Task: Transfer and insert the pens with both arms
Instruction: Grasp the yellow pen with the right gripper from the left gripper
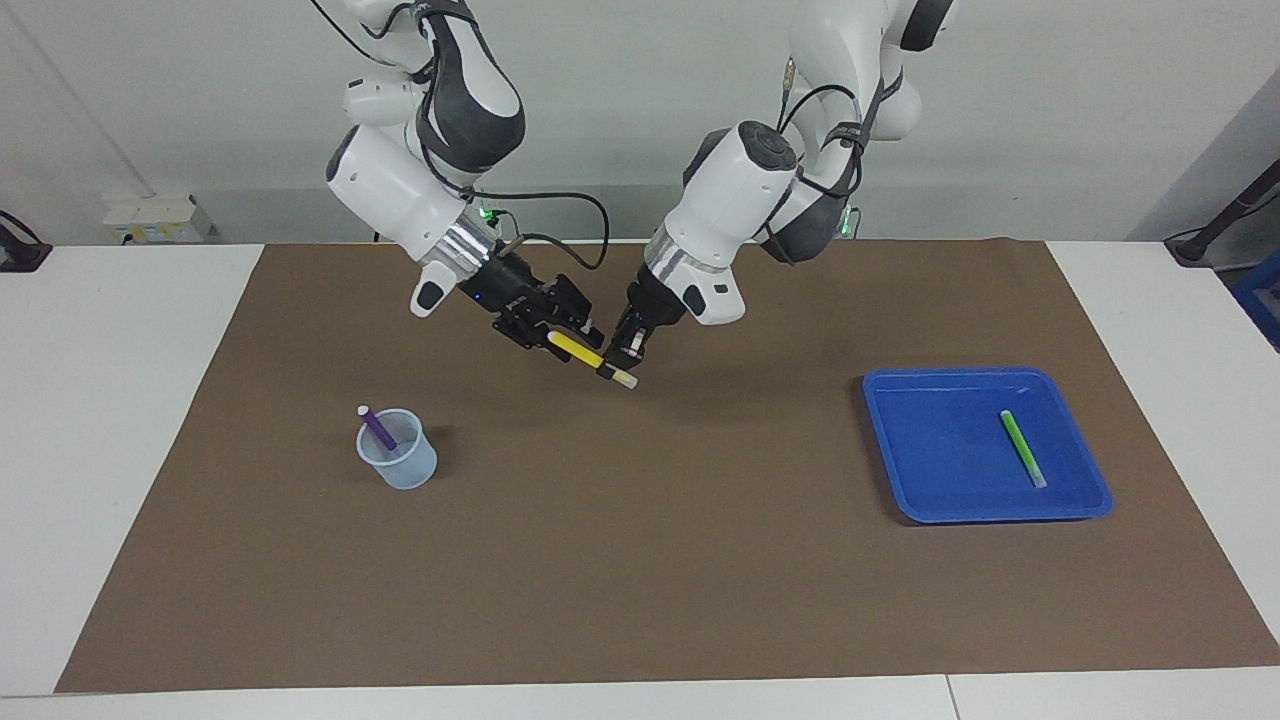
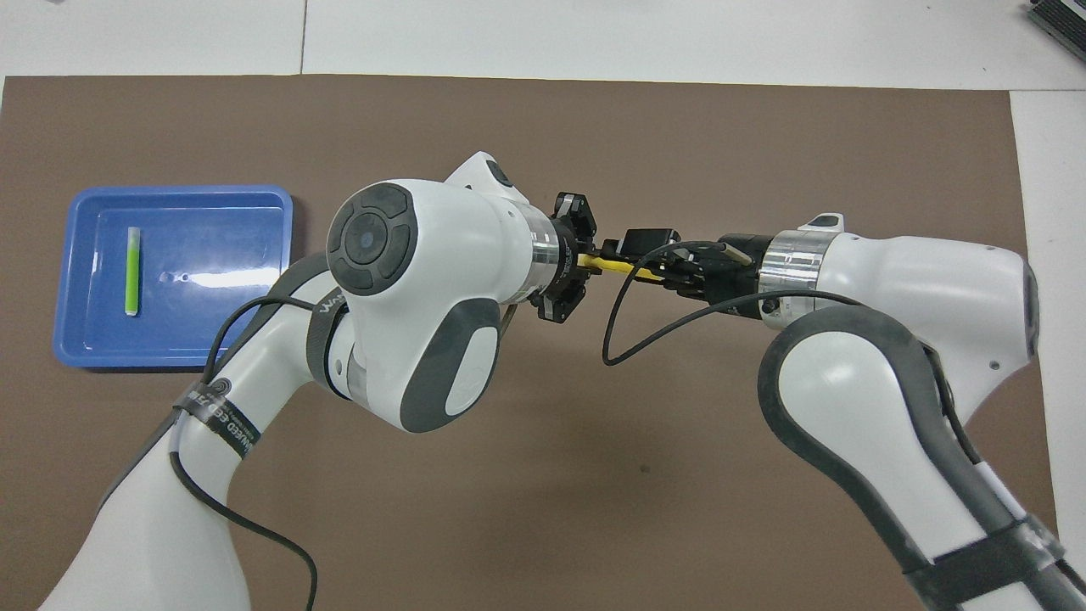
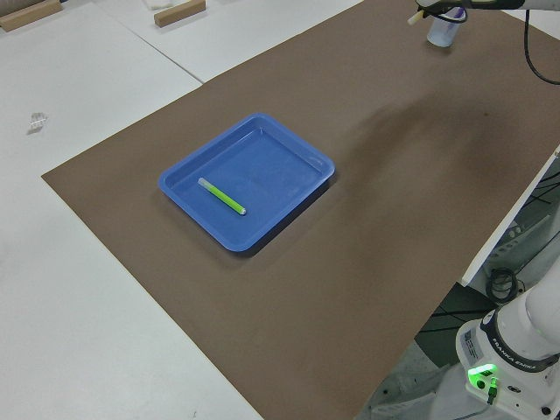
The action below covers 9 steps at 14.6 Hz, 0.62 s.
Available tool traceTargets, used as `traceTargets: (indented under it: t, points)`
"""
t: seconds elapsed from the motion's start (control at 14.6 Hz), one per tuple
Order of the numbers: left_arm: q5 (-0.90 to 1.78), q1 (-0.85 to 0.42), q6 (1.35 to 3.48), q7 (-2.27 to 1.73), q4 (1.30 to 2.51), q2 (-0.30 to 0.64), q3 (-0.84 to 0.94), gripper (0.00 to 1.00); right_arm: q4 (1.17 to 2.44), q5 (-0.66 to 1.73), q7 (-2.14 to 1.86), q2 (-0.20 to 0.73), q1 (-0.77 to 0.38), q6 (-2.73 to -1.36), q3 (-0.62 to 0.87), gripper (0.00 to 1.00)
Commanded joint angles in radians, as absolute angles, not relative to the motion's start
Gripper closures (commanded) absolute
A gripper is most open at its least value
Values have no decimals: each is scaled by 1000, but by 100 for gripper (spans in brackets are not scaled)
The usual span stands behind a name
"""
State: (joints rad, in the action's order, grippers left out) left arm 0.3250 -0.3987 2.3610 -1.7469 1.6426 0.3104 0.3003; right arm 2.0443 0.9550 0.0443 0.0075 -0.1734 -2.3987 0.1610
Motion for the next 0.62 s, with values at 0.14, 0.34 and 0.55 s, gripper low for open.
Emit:
traceTargets:
  t: [0.14,0.34,0.55]
  points:
    - [341,-422,2373,-1756,1654,298,288,100,2052,969,-32,-5,-156,-2378,158,49]
    - [337,-423,2373,-1755,1654,298,288,100,2051,959,-38,-5,-137,-2362,158,53]
    - [337,-422,2375,-1755,1654,298,288,100,2051,959,-63,-6,-118,-2342,158,59]
